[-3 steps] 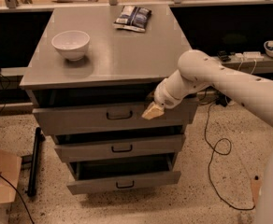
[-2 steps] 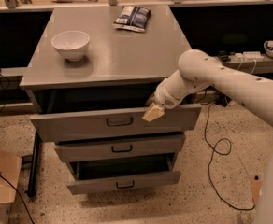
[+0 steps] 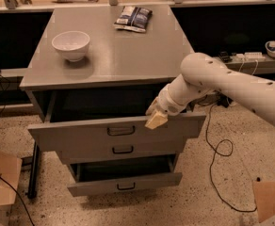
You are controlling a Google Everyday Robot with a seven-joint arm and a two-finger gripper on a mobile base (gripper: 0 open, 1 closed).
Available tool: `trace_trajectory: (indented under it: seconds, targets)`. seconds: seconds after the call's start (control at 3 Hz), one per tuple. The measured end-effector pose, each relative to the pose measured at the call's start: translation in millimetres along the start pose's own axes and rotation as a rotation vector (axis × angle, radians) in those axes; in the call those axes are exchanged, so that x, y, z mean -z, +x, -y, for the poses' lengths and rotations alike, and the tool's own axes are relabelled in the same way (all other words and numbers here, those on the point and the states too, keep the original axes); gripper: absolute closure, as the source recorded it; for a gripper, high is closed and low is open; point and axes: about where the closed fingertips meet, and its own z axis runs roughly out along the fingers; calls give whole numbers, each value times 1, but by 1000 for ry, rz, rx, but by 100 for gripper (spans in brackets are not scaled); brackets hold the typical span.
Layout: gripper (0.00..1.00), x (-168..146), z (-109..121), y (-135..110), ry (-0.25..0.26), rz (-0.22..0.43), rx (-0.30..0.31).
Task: Open top drawer
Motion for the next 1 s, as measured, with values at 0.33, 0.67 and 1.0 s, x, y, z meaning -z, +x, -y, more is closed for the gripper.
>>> trace_trajectory:
  seconds: [0.33, 0.67, 1.0]
  targets:
    - [23, 1, -4, 1, -4, -4, 2]
    - [1, 4, -23, 6, -22, -21, 12]
    - [48, 21, -90, 24, -54, -48, 25]
